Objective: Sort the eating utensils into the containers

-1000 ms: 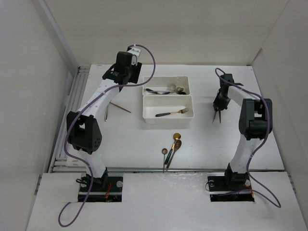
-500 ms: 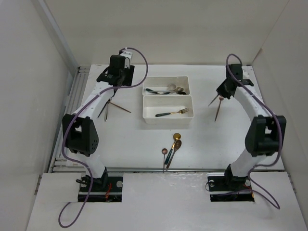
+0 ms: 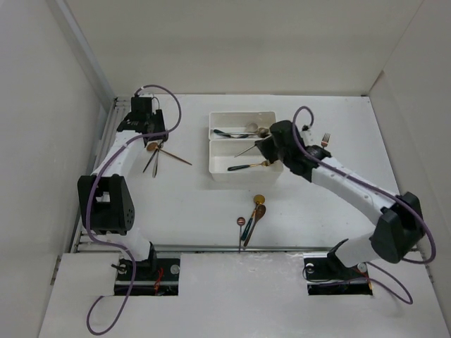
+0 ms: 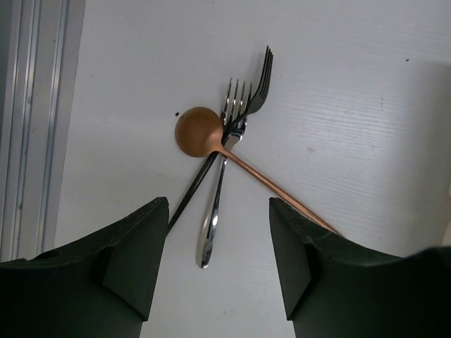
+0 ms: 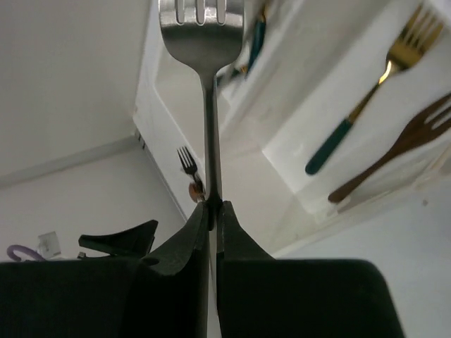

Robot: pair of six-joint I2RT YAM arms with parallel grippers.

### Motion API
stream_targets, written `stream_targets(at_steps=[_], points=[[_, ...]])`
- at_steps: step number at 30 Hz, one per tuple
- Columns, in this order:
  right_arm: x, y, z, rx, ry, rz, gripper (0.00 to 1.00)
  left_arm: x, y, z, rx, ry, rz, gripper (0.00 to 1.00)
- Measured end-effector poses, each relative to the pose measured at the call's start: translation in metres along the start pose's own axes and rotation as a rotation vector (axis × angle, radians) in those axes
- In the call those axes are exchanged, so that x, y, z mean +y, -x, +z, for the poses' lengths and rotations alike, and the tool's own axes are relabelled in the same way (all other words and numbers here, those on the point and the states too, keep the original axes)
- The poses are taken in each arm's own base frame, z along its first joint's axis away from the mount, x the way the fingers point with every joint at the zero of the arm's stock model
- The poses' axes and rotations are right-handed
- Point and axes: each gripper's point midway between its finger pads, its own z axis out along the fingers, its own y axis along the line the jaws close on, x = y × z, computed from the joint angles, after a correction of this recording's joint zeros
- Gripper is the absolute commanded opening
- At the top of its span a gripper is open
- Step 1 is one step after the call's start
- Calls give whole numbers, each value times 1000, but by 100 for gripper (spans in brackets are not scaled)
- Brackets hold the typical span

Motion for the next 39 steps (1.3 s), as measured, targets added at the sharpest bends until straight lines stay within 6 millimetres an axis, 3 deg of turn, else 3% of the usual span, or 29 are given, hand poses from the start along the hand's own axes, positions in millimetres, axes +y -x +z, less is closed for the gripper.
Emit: stream_targets(at_steps=[3, 8, 12, 19, 24, 25, 26, 30, 34, 39], points=[[-20, -45, 23, 90, -88, 70, 0, 6, -13, 1, 22, 10, -14, 56], [-46, -83, 56, 155, -209, 137, 0, 19, -36, 6, 69, 33, -27, 56], [-52, -93, 67, 172, -247, 189, 0, 28, -50, 10, 98, 51, -34, 56], [-46, -100, 76, 182, -254, 229, 0, 33, -60, 11, 106, 57, -31, 56], [-65, -115, 88, 215, -317, 220, 0, 33, -63, 12, 108, 56, -29, 56], [-68, -116, 89, 218, -327, 218, 3, 33, -63, 13, 107, 56, -29, 56], [-70, -116, 89, 218, -333, 216, 19, 33, -64, 13, 108, 56, -28, 56], [-66, -114, 87, 213, -318, 199, 55, 33, -64, 13, 107, 56, -27, 56], [-45, -112, 72, 233, -258, 128, 65, 33, -64, 13, 108, 56, -25, 56], [22, -97, 26, 255, -40, -31, 70, 35, -64, 13, 108, 55, -14, 56]])
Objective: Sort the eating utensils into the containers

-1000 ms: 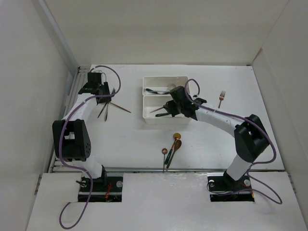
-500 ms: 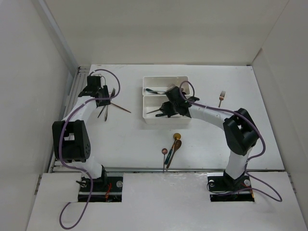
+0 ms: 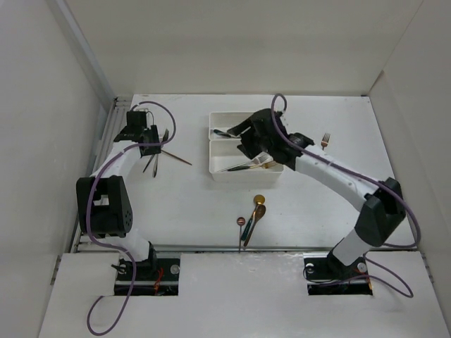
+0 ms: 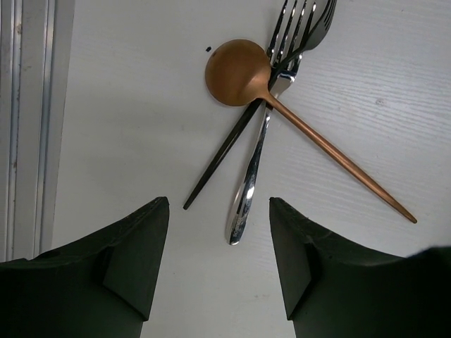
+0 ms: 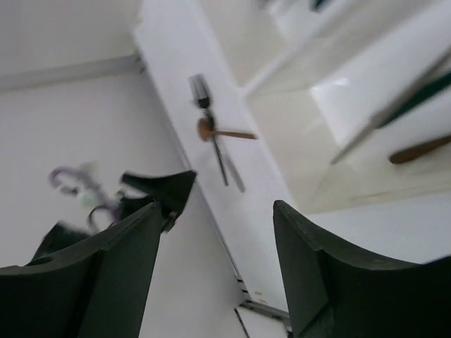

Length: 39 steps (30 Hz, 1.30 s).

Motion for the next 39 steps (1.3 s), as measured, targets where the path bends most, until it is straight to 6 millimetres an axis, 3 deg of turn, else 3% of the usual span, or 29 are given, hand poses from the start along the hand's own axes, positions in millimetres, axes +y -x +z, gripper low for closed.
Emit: stream_targets(at_steps=[3, 4, 7, 11, 13, 20, 27, 34, 39], points=[[42, 14, -41, -42, 149, -183, 78, -1, 1, 1, -3, -20, 45, 52], [53, 19, -53, -65, 187, -244, 78, 0, 2, 3, 0, -24, 68, 45], [71, 37, -78, -129, 250, -394, 78, -1, 5, 17, 20, -42, 160, 38], [67, 62, -88, -196, 237, -538, 77, 0, -8, 46, 100, -92, 258, 38], [63, 72, -91, -226, 223, -577, 77, -3, -14, 50, 132, -129, 259, 41], [41, 91, -104, -304, 158, -637, 76, -42, -2, 39, 111, -305, 84, 47], [33, 108, -116, -372, 117, -640, 76, -88, -8, 29, 113, -296, -3, 48], [34, 123, -134, -429, 120, -621, 76, -77, -34, 62, 222, -163, -91, 47], [32, 128, -143, -453, 122, -612, 76, -71, -37, 64, 236, -121, -142, 47]])
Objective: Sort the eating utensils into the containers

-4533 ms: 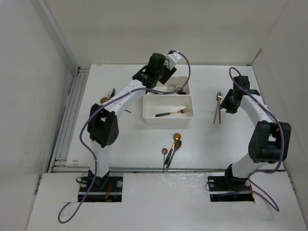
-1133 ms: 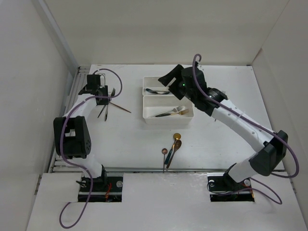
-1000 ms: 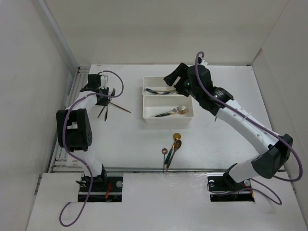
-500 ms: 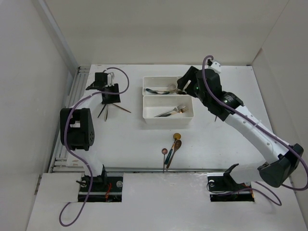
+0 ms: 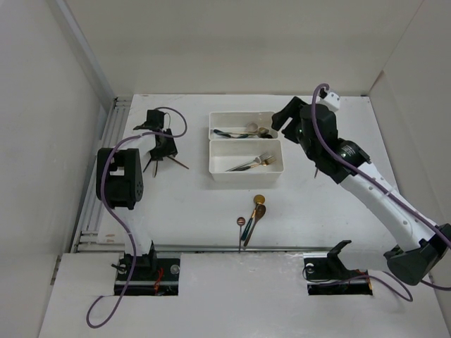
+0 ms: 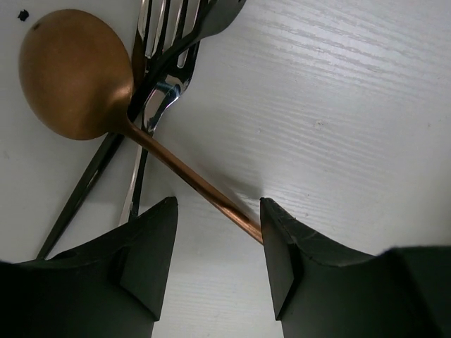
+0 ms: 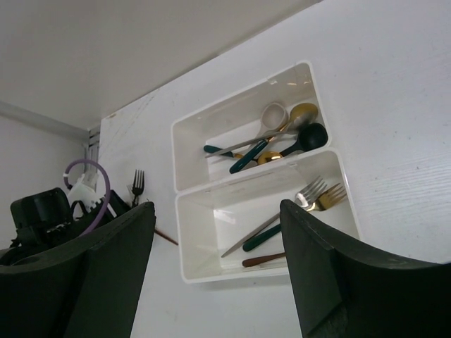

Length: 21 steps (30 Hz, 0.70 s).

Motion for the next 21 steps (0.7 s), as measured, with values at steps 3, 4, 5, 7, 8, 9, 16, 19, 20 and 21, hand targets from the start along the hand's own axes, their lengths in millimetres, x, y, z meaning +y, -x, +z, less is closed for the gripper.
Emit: stream_targets(at_steps=[3, 4, 5, 7, 8, 9, 16, 19, 20, 21], points=[[-4, -2, 0, 1, -12, -5, 76, 1, -2, 2, 6, 9, -15, 45], [-5, -3, 1, 2, -15, -6, 76, 1, 0, 3, 7, 15, -18, 42], [-7, -3, 2, 2, -20, -6, 76, 1, 3, 6, 4, 17, -20, 40], [-9, -3, 2, -1, -27, -7, 76, -1, 10, 10, -6, 23, -23, 26], [-10, -3, 2, -2, -31, -8, 76, -1, 13, 12, -10, 25, -25, 17], [-11, -3, 2, -4, -35, -9, 76, -2, 15, 13, -16, 23, -27, 8], [-20, 5, 3, -28, -70, -7, 76, -3, 20, 15, -24, 1, -46, 0], [-23, 8, 0, -40, -77, -4, 76, -4, 19, 13, -20, -12, -39, 0], [-24, 9, 0, -43, -78, -3, 76, -5, 18, 12, -14, -16, -35, 0], [-24, 10, -2, -47, -77, -1, 76, -5, 15, 10, -2, -21, -29, 0]])
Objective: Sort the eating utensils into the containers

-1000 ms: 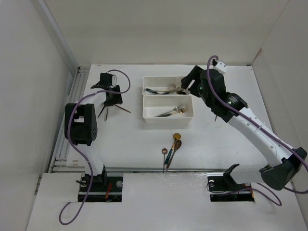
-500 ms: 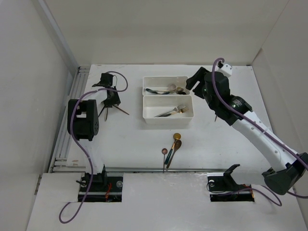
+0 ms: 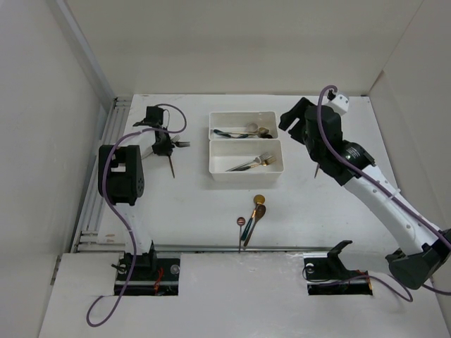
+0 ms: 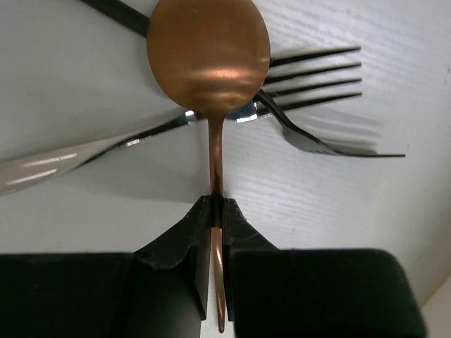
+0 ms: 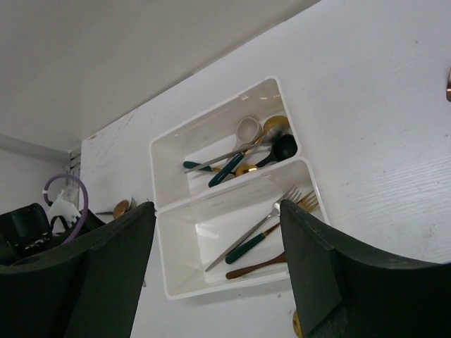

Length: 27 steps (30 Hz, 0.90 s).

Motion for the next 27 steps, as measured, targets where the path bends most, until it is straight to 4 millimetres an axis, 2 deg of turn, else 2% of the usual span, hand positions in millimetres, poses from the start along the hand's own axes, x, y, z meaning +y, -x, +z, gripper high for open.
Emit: stream_targets(at_steps=[5, 7, 10, 13, 16, 19, 22, 24, 27], points=[[-8, 3, -1, -15, -14, 5, 76, -2, -8, -22, 46, -19, 35, 0], [-14, 3, 0, -16, -26, -1, 77, -7, -1, -40, 28, -33, 64, 0], [-27, 3, 4, -17, -46, -16, 80, -24, 22, -79, -77, -70, 158, 0], [-47, 8, 12, -19, -79, -22, 80, -65, 46, -127, -243, -145, 345, 0], [-69, 14, 18, -21, -117, -22, 81, -138, 60, -174, -402, -259, 609, 0], [-91, 21, 20, -28, -155, -19, 84, -208, 62, -198, -535, -337, 844, 0], [-110, 27, 20, -34, -184, -14, 84, -260, 47, -193, -614, -370, 1054, 0], [-122, 31, 22, -33, -203, -6, 84, -281, 33, -174, -627, -363, 1180, 0], [-139, 34, 27, -26, -244, 11, 84, -301, 16, -137, -628, -330, 1337, 0]])
